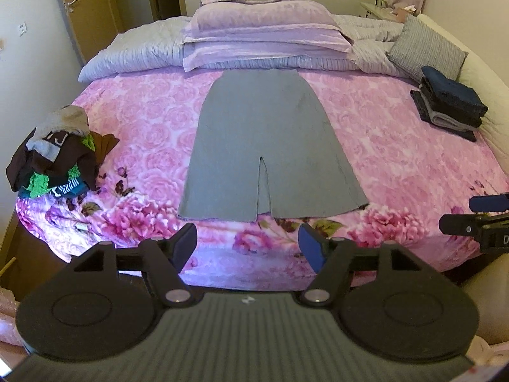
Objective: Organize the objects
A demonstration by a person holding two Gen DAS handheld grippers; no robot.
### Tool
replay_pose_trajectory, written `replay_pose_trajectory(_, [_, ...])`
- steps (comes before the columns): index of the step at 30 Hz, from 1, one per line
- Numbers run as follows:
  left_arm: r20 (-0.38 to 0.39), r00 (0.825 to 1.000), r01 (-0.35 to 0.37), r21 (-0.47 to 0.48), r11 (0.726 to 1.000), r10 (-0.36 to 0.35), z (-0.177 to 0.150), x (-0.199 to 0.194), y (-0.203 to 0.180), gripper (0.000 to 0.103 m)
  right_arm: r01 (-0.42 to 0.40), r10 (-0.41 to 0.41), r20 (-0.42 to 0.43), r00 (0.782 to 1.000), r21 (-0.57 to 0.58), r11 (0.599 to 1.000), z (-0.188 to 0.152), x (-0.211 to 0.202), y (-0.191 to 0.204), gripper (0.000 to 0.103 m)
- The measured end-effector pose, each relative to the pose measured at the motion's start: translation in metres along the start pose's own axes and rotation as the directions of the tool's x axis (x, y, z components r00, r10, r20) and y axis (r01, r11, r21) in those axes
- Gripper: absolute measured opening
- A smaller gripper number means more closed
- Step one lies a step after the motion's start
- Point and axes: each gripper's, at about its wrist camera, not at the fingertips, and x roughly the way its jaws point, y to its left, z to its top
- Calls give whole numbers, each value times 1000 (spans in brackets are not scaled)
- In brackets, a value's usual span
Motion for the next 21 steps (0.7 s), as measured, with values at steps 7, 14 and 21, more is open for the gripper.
replay_pose_trajectory(7, [-12,1000,-13,0,1000,13,-8,-5,-5,67,0,0,-11,1000,-12,1000,-7,-4,0,73])
replay_pose_trajectory(14, [-14,1000,-17,3,1000,17,-14,-9,-9,68,4,-4,-16,1000,-18,1000,-13,-7,0,73])
replay_pose_trajectory(21, [-16,1000,-17,10,1000,18,-16,-10,-12,68,-1,0,-18,1000,-28,1000,-17,-10,-2,73])
